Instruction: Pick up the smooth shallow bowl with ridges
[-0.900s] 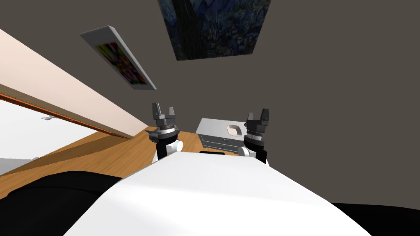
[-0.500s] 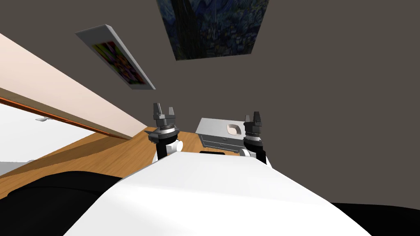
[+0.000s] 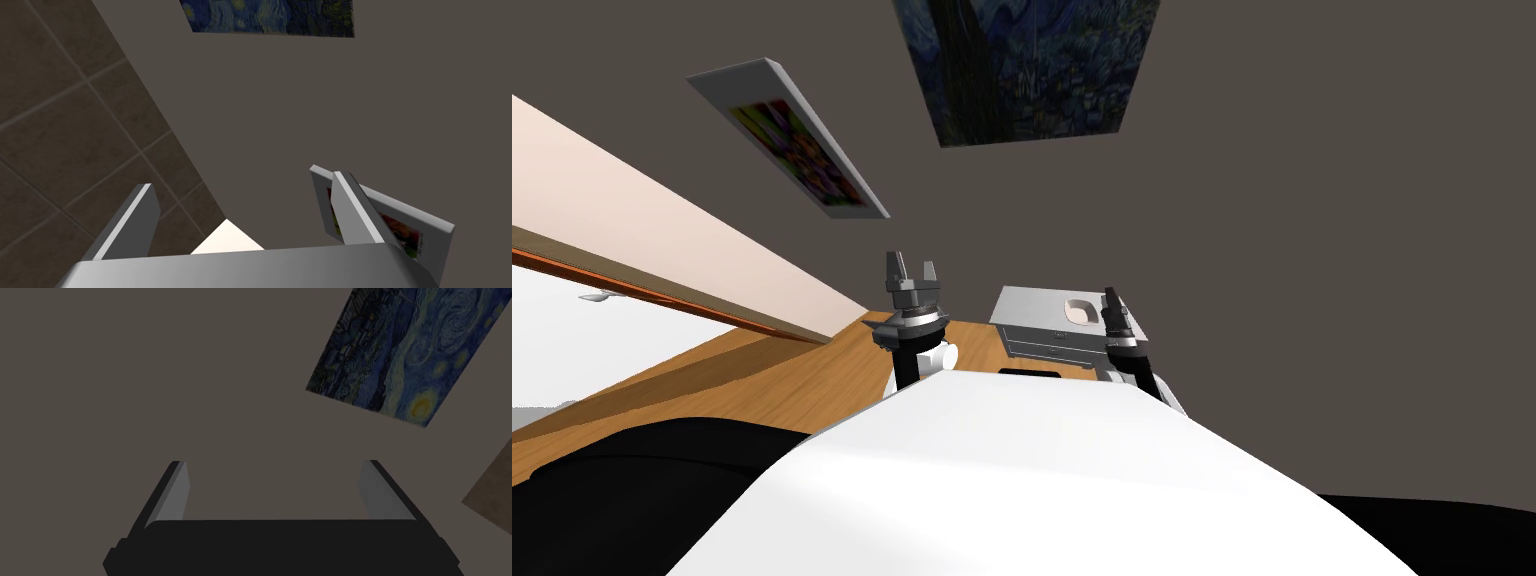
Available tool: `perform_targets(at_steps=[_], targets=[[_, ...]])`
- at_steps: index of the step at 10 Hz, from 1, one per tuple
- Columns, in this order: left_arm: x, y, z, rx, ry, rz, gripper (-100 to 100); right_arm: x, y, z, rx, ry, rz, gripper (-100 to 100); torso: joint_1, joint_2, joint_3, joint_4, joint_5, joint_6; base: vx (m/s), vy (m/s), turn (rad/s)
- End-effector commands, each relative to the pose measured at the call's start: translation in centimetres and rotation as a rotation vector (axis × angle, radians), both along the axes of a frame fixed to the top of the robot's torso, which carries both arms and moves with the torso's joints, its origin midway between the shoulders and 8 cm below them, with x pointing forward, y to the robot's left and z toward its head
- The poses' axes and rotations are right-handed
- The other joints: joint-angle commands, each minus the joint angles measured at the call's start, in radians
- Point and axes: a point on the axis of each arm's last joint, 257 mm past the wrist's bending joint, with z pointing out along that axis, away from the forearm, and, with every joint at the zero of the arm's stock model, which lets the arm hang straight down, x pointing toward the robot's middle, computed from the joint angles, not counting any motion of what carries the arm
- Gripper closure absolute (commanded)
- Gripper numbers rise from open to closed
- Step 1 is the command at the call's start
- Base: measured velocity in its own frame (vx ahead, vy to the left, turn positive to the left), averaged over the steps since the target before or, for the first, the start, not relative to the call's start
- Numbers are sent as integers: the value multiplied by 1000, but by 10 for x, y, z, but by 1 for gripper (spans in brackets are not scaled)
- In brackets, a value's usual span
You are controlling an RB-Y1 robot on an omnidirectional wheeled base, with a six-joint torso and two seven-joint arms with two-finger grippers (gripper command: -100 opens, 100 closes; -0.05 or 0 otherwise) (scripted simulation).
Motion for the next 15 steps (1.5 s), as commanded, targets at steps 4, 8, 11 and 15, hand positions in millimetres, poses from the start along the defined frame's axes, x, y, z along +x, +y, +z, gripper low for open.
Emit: perform_targets(at_steps=[4,8,11,15], targets=[[0,0,0,0,0,0,0,2,-17,-81,-246,200,-24,-100,1,1,0,0,0,0,-59,41,-26],[0,0,0,0,0,0,0,-2,-45,-148,-485,357,-42,-100,0,-1,-1,0,0,0,-41,33,1],[0,0,0,0,0,0,0,-7,-61,-177,-572,424,-50,-100,0,-2,-1,0,0,0,-29,32,12],[0,0,0,0,0,0,0,-18,-93,-222,-752,531,-59,-100,0,-2,-1,0,0,0,-29,28,31]])
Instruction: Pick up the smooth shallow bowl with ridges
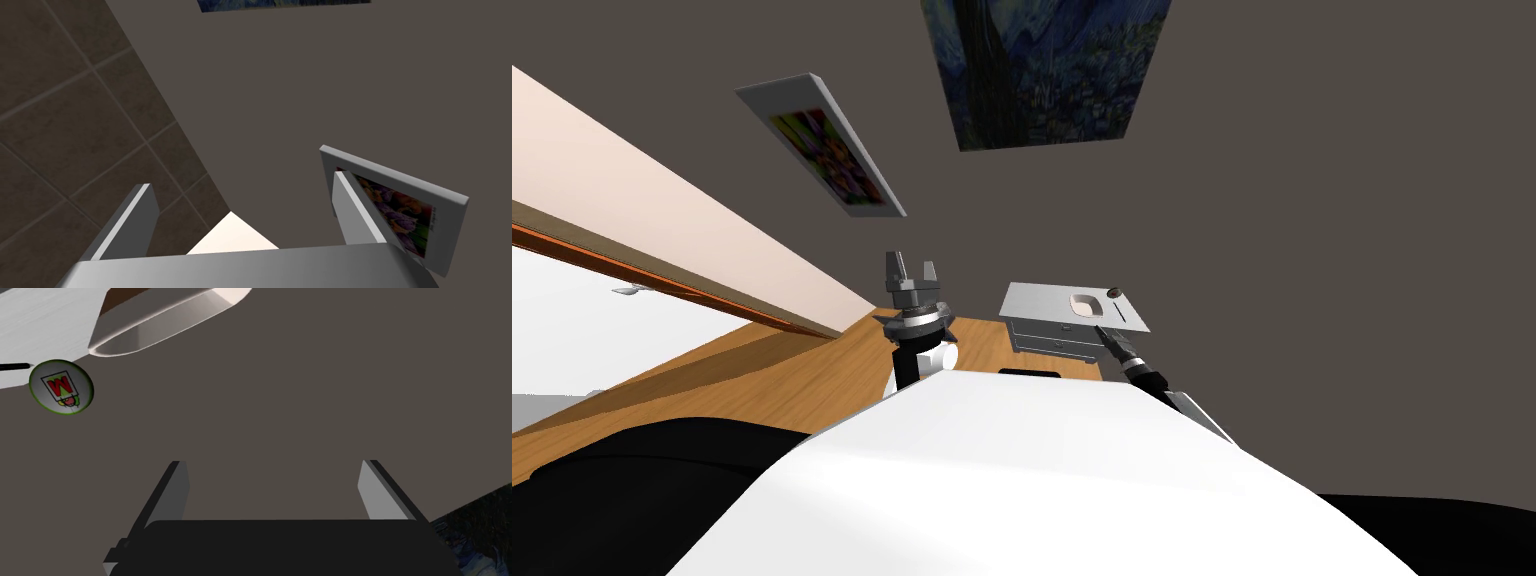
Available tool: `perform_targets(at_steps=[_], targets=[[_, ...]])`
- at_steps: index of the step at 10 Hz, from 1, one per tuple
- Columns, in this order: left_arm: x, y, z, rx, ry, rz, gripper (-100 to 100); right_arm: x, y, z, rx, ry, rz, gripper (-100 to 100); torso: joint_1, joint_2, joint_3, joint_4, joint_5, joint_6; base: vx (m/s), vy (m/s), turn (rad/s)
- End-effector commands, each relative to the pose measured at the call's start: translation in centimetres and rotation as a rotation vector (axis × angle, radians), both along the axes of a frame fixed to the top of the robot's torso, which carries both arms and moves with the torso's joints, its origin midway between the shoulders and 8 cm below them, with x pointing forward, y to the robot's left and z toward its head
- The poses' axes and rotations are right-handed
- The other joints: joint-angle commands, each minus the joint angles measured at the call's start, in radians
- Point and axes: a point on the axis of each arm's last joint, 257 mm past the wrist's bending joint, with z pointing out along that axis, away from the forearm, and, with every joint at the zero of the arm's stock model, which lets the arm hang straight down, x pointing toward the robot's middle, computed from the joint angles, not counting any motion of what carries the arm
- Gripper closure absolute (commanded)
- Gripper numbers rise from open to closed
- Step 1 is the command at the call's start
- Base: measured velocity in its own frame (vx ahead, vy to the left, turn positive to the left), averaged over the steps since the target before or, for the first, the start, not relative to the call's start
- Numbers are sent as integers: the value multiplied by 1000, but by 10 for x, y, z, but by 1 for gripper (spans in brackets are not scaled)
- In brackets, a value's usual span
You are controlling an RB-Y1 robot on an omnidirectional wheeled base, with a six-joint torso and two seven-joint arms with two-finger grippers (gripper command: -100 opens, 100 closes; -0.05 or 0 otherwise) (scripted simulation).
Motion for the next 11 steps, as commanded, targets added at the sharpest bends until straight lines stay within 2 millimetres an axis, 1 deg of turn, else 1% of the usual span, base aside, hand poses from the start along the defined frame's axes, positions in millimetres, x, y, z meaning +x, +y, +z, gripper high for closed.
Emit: perform_targets(at_steps=[1,2,3,4,5,6,7,8,10,11], targets=[[0,0,0,0,0,0,0,-3,-16,-18,-103,44,11,-100,0,0,0,0,0,0,-26,39,60],[0,0,0,0,0,0,0,-7,-22,-27,-106,64,1,-100,1,0,0,0,0,0,-23,36,31],[0,0,0,0,0,0,0,-12,-37,-41,-197,104,12,-100,1,0,0,0,0,0,-24,46,79],[0,0,0,0,0,0,0,-14,-41,-46,-199,116,6,-100,1,0,0,0,0,0,-18,30,47],[0,0,0,0,0,0,0,-17,-54,-54,-290,145,23,-100,0,0,0,0,0,0,-18,38,75],[0,0,0,0,0,0,0,-22,-60,-62,-293,165,13,-100,1,-1,0,0,0,0,-18,31,53],[0,0,0,0,0,0,0,-26,-76,-73,-386,202,28,-100,0,0,0,0,0,0,-20,41,126],[0,0,0,0,0,0,0,-29,-80,-77,-387,213,23,-100,1,0,0,0,0,0,-15,36,51],[0,0,0,0,0,0,0,-38,-114,-94,-568,281,57,-100,1,-1,0,0,0,0,-14,52,168],[0,0,0,0,0,0,0,-45,-135,-103,-655,323,69,-100,2,-1,-1,0,0,-1,-12,74,229]])
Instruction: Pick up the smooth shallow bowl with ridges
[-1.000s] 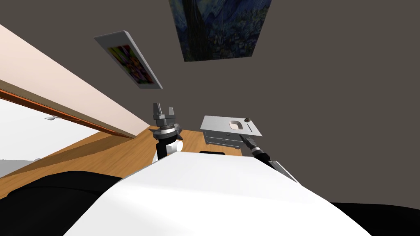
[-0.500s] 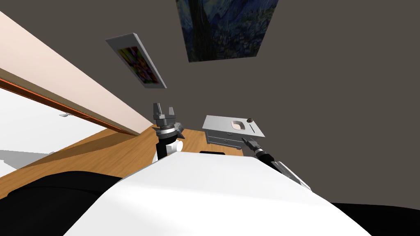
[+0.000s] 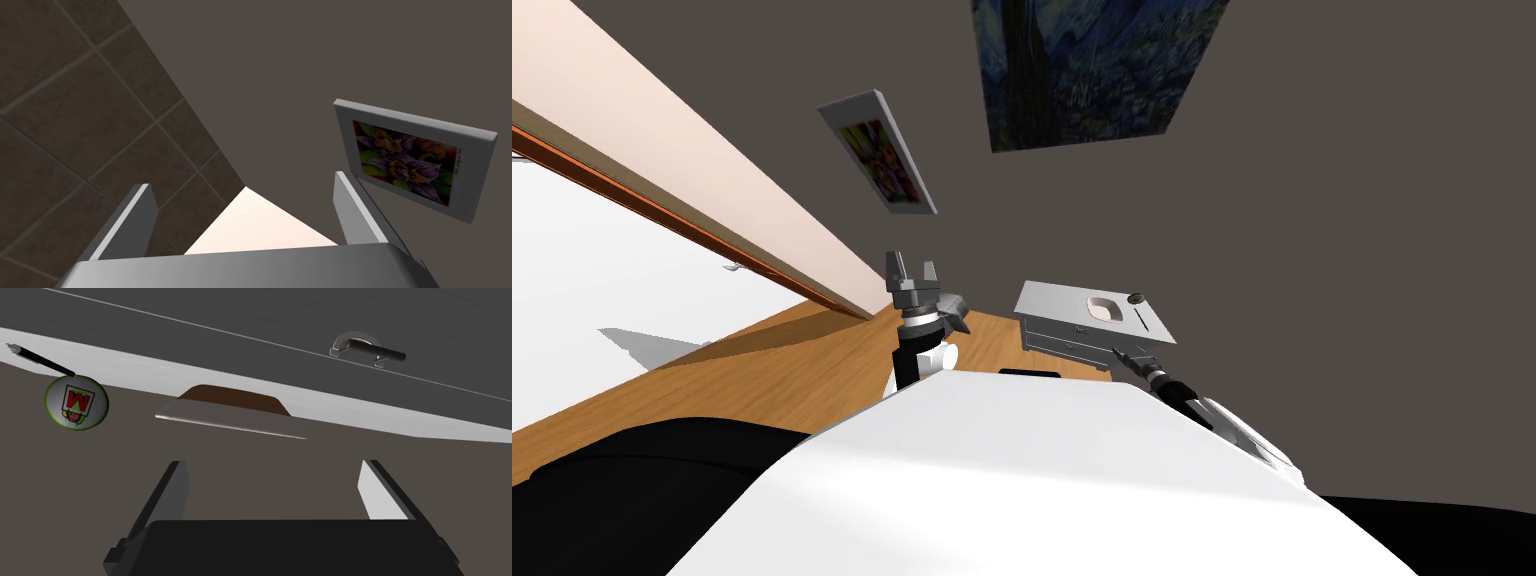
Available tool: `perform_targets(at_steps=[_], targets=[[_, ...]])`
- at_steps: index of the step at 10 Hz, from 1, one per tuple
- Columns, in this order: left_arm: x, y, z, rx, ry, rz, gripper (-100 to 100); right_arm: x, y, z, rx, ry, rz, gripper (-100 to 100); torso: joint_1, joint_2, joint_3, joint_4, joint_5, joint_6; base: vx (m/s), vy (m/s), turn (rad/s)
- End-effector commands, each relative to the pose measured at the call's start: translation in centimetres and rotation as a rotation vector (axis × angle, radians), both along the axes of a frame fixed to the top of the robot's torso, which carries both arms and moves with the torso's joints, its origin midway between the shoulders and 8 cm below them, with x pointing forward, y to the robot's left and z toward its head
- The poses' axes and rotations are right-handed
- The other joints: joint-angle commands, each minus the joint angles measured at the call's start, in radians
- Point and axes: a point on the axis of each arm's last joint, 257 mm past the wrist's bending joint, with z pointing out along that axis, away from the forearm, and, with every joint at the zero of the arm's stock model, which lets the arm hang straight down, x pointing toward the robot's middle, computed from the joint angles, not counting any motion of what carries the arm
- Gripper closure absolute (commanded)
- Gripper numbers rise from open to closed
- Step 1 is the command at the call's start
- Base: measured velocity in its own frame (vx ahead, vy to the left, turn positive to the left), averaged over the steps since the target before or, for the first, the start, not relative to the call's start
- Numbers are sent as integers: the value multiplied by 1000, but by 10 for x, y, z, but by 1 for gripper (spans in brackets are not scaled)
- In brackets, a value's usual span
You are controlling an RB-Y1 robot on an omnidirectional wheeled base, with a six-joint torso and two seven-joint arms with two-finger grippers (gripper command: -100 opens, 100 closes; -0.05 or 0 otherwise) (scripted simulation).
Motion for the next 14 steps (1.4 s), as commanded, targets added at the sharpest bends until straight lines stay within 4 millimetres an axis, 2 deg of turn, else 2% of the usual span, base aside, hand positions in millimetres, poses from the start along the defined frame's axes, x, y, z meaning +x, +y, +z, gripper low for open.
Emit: perform_targets(at_steps=[1,2,3,5,6,7,8,9,10,11,12,14], targets=[[0,0,0,0,0,0,0,-7,-20,-9,-74,45,4,-100,0,0,0,0,0,0,-10,56,56],[0,0,0,0,0,0,0,-9,-36,-12,-160,75,32,-100,-1,0,0,0,0,1,-3,59,119],[0,0,0,0,0,0,0,-14,-41,-16,-163,87,23,-100,-1,0,0,0,0,0,0,37,101],[0,0,0,0,0,0,0,-22,-78,-21,-333,158,69,-100,-2,-1,0,0,0,0,2,52,190],[0,0,0,0,0,0,0,-25,-81,-23,-335,166,64,-100,-1,-1,0,0,0,0,5,44,123],[0,0,0,0,0,0,0,-29,-101,-25,-416,202,85,-100,-2,-1,-1,0,0,0,8,41,194],[0,0,0,0,0,0,0,-29,-101,-25,-416,202,85,-100,-2,-1,-1,0,0,0,8,26,84],[0,0,0,0,0,0,0,-32,-118,-24,-493,234,108,-100,-3,-1,-1,0,-1,1,10,36,147],[0,0,0,0,0,0,0,-33,-120,-25,-494,238,106,-100,-2,-1,-1,0,0,0,8,28,97],[0,0,0,0,0,0,0,-34,-134,-22,-566,263,132,-100,-2,-1,-1,0,-1,1,2,33,183],[0,0,0,0,0,0,0,-37,-137,-23,-567,271,127,-100,-2,-1,-1,0,0,0,11,25,92],[0,0,0,0,0,0,0,-44,-169,-19,-698,333,166,-100,-2,-2,-1,0,0,0,23,43,234]])
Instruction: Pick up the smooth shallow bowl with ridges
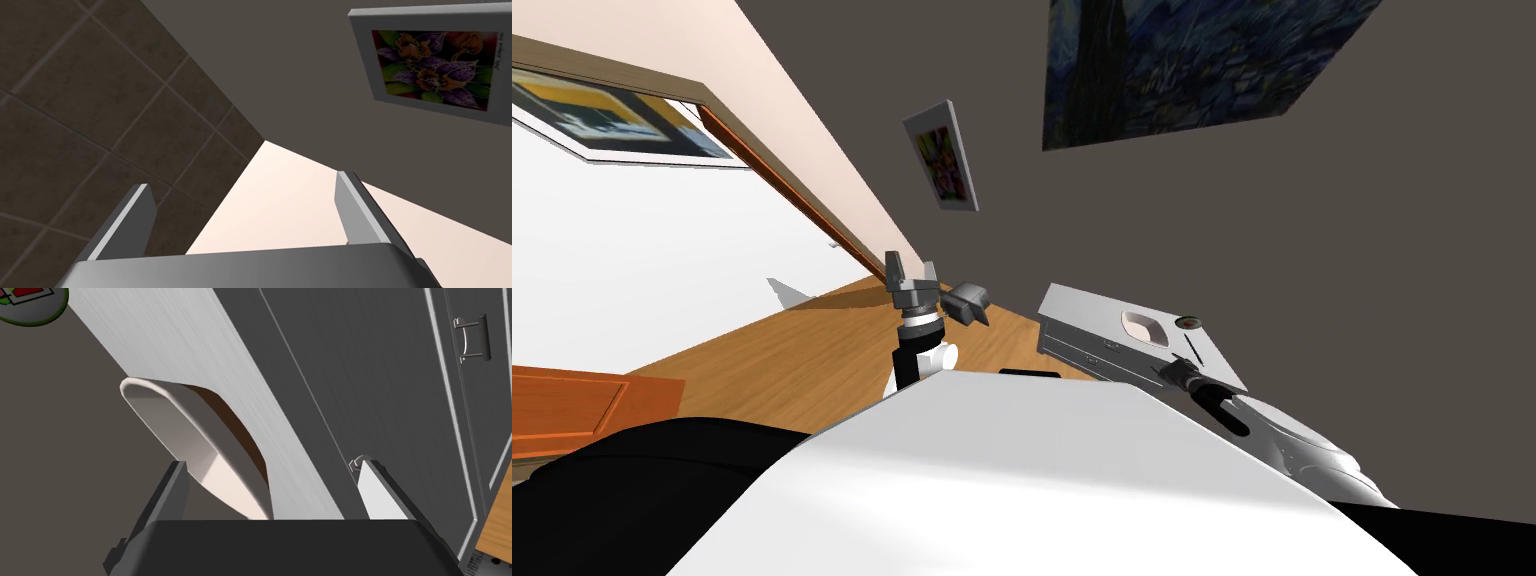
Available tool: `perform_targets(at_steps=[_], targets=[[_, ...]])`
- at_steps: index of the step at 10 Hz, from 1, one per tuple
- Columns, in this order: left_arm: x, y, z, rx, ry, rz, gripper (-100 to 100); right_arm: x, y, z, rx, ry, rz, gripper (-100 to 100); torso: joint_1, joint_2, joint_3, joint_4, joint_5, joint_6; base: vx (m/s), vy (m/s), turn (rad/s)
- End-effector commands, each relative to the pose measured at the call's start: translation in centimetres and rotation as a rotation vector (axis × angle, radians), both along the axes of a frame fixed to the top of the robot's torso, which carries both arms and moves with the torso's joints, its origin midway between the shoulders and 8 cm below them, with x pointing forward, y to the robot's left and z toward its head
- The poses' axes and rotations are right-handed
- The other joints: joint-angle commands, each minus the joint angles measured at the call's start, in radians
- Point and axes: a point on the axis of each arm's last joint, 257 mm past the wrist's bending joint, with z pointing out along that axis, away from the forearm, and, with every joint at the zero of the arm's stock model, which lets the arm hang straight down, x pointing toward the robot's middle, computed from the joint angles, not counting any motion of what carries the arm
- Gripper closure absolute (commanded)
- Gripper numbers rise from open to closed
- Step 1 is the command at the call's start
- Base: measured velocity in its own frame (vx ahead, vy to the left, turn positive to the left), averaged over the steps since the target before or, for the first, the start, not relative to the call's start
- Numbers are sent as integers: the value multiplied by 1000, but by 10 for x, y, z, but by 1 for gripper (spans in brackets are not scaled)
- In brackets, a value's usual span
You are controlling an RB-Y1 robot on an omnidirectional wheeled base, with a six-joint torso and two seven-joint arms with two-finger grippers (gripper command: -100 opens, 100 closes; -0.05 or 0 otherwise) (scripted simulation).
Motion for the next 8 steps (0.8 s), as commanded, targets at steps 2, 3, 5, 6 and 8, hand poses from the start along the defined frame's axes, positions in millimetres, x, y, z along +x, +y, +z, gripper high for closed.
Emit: perform_targets(at_steps=[2,3,5,6,8], targets=[[0,0,0,0,0,0,0,-6,-26,2,-97,50,27,-100,-1,1,0,0,0,2,21,36,81],[0,0,0,0,0,0,0,-9,-38,4,-148,78,44,-100,-1,0,0,0,0,1,26,44,273],[0,0,0,0,0,0,0,-15,-56,7,-230,130,76,-100,0,0,0,0,0,1,28,39,207],[0,0,0,0,0,0,0,-18,-63,7,-262,153,90,-100,0,0,0,0,0,1,23,38,180],[0,0,0,0,0,0,0,-27,-72,3,-319,207,125,-100,0,1,0,0,0,1,25,37,173]])
